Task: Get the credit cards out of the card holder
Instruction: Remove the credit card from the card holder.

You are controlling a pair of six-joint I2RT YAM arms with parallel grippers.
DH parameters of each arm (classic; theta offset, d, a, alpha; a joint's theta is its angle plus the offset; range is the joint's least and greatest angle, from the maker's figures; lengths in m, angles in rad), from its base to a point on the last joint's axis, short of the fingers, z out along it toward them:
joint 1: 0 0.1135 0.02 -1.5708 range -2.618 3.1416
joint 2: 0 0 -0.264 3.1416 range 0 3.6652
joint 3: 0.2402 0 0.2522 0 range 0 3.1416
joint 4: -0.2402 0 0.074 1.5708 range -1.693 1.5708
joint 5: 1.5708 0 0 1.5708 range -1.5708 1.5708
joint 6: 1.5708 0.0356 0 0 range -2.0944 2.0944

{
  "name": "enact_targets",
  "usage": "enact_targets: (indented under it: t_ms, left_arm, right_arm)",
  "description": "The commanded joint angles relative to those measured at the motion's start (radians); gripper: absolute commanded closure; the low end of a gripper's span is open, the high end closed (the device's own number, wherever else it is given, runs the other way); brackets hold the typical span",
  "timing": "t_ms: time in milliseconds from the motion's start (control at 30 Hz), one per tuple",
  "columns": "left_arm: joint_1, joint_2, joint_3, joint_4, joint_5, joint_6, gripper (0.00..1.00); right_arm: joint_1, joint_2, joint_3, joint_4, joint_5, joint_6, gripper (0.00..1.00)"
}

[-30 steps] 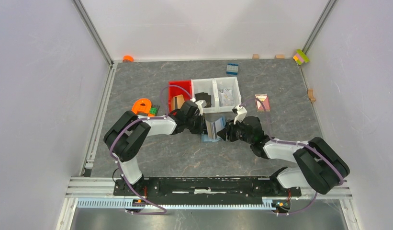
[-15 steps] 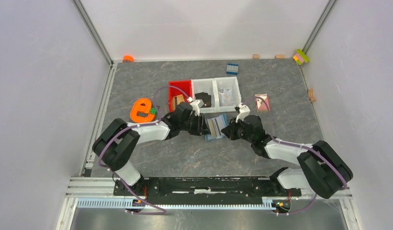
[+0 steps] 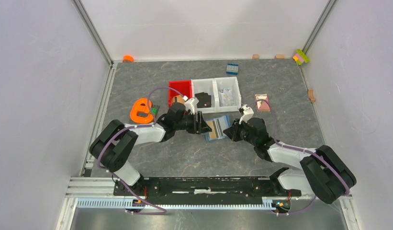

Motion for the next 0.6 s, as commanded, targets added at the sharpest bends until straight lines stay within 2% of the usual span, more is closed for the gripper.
enact_targets:
  t_ms: [0,133,200,300,400,467,533,567]
  left_arm:
    - [0.0,0.069,0.08,-0.082,-0.014,-0.011,0.36]
    - [-0.001,0.096,0.093,-0.09,-0.01,-0.01,0.36]
    - [0.0,0.105,0.094,-0.072,0.009,-0.015,0.42]
    - [0.005,0.112,0.09,-0.017,0.065,-0.029,0.67]
    - [0.017,0.098,0.071,0.023,0.087,-0.04,0.86]
    - [0.026,0.085,0.06,0.024,0.078,-0.04,0.96]
    - [0.032,0.079,0.055,0.022,0.073,-0.041,0.98]
    - [0.032,0.081,0.057,0.016,0.072,-0.039,0.98]
  right_arm:
    - [-0.004,-0.003,0.001,0.092,-0.036,0.014,0.93]
    - [-0.004,0.004,0.0,0.104,-0.053,0.02,0.94]
    - [-0.003,0.008,-0.003,0.115,-0.067,0.022,0.95]
    - [-0.004,0.011,-0.003,0.12,-0.075,0.024,0.95]
    - [-0.004,0.006,0.0,0.09,-0.041,0.019,0.93]
    - [-0.005,0.0,0.01,0.042,0.011,0.013,0.84]
    - [-0.005,-0.011,0.03,-0.044,0.104,0.009,0.69]
    - [-0.006,-0.021,0.039,-0.091,0.154,0.009,0.57]
